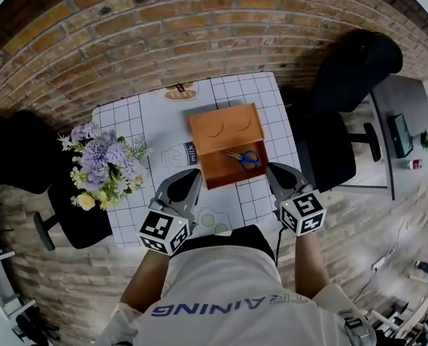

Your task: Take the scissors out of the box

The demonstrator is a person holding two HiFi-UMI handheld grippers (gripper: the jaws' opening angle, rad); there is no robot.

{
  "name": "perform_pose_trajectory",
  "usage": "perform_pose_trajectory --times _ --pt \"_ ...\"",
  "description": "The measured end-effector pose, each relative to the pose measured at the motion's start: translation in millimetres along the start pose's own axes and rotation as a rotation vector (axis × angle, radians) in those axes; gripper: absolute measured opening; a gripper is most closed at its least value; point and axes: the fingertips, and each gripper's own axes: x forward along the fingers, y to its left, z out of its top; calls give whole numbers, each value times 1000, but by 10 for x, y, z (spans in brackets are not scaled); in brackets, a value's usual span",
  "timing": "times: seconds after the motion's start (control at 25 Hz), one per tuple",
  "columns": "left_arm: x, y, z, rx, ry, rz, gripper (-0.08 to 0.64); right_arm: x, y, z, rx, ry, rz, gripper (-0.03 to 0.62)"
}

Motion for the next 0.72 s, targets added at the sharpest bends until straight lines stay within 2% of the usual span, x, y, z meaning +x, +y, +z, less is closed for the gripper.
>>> perform_pose_trajectory --times 0.12,0.24,0.4,0.48,0.6,0.72 --pt "21 7 -28 -9 1 44 2 143 -43 -29 -34 48 57 14" --pt "67 -61 -89 -38 3 81 2 285 -67 -129 -125 135 119 47" --pt "101 -105 -164 -59 9 124 2 527 -142 -388 -184 303 173 118" --pt "98 -100 -190 -76 7 147 2 648 -161 -571 -208 412 207 123" --pt "73 -98 -251 -98 4 182 2 836 -202 -865 -324 563 243 137" --pt "45 -88 -297 -111 1 205 2 1037 -248 -1071 -416 661 253 143"
